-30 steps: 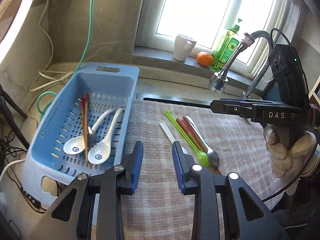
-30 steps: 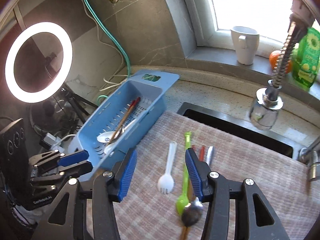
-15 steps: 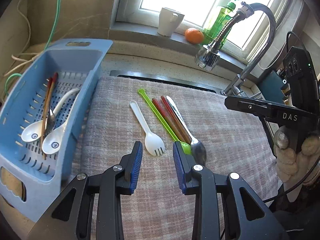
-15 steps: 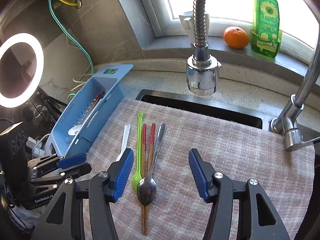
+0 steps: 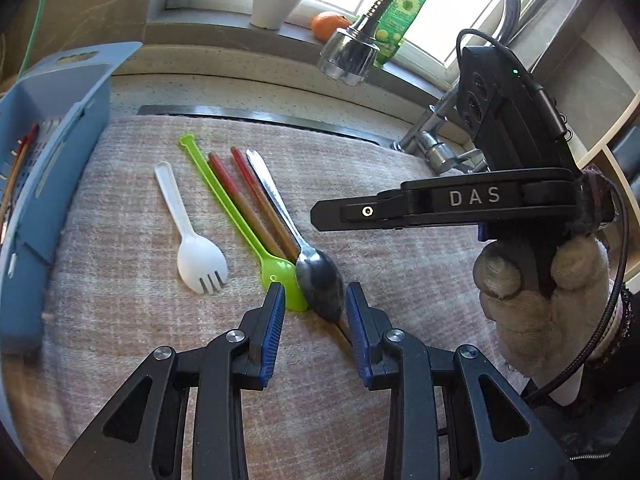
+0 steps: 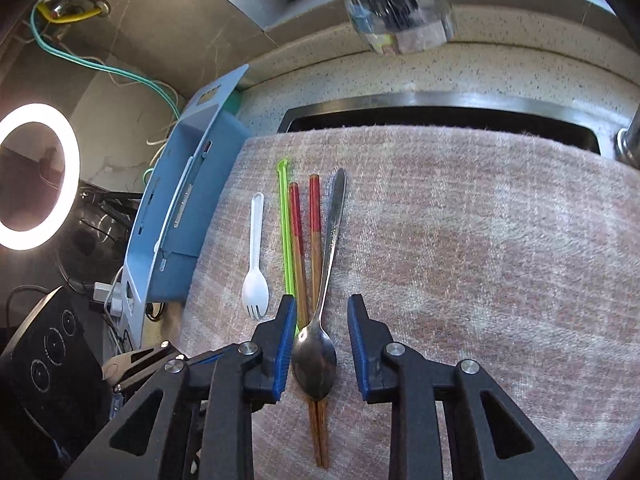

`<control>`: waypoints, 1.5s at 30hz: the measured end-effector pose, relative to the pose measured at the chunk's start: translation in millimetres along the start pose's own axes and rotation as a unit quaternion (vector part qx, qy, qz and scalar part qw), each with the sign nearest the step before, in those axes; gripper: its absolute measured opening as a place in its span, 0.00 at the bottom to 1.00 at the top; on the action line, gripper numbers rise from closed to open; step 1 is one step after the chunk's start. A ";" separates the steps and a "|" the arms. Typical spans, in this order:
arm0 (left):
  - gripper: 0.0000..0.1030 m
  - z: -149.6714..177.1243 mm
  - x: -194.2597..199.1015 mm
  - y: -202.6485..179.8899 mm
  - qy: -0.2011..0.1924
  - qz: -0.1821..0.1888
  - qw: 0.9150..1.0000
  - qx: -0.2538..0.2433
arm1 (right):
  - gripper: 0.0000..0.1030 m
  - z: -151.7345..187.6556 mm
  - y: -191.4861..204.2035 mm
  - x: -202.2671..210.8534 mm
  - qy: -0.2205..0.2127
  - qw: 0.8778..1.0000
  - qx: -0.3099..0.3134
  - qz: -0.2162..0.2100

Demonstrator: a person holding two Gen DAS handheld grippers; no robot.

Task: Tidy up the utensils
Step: 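Close the right gripper on the metal spoon's handle, then carry the metal spoon into the blue basket and open the right gripper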

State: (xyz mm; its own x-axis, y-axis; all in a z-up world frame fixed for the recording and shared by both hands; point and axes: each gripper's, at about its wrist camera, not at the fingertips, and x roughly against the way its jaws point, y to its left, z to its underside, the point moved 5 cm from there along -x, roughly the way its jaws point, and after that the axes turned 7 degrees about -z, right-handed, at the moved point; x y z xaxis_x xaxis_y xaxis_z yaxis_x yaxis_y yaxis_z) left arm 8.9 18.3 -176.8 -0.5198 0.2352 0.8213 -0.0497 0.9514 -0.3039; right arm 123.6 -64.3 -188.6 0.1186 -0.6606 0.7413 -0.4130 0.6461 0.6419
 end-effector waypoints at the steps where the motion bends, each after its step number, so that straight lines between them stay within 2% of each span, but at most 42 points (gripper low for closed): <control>1: 0.29 0.5 -2.6 -1.6 0.002 0.000 1.000 -0.001 | 0.21 0.2 -2.7 -2.7 0.004 1.000 -0.008 -0.006; 6: 0.29 2.8 -13.1 -4.3 0.013 -0.002 1.000 0.003 | 0.21 -0.2 -8.8 -9.9 0.014 0.999 -0.028 -0.026; 14: 0.26 6.6 -23.6 -12.1 0.017 -0.009 1.000 -0.001 | 0.21 -3.8 -10.7 -23.2 0.031 0.998 -0.034 -0.032; 16: 0.25 3.8 -29.5 -17.1 0.015 -0.014 1.000 -0.003 | 0.18 -4.5 -11.3 -24.1 0.032 0.998 -0.035 -0.031; 19: 0.17 1.3 -28.7 -21.9 0.011 -0.014 1.000 -0.007 | 0.16 -4.7 -13.4 -23.3 0.035 0.998 -0.035 -0.028; 27: 0.17 -4.8 -38.7 -36.0 0.020 -0.011 1.000 -0.021 | 0.05 -3.7 -21.2 -23.0 0.041 0.998 -0.043 -0.029; 33: 0.17 -11.1 -50.1 -32.1 0.023 -0.014 1.000 -0.006 | 0.04 -3.1 -24.8 -20.7 0.043 0.997 -0.052 -0.035; 38: 0.21 -23.9 -63.0 -37.0 0.027 -0.012 0.999 -0.019 | 0.02 -0.8 -24.3 -18.2 0.041 0.997 -0.056 -0.045; 45: 0.33 -34.6 -83.2 -46.4 0.043 -0.011 0.999 -0.020 | 0.02 0.6 -31.5 -17.3 0.040 0.995 -0.071 -0.055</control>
State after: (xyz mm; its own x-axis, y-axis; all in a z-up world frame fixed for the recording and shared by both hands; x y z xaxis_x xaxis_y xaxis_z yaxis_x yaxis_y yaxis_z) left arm 83.9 -38.5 -214.3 -0.4441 0.2280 0.8665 -0.0250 0.9636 -0.2663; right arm 134.0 -73.4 -221.8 0.2306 -0.7011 0.6748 -0.2616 0.6233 0.7369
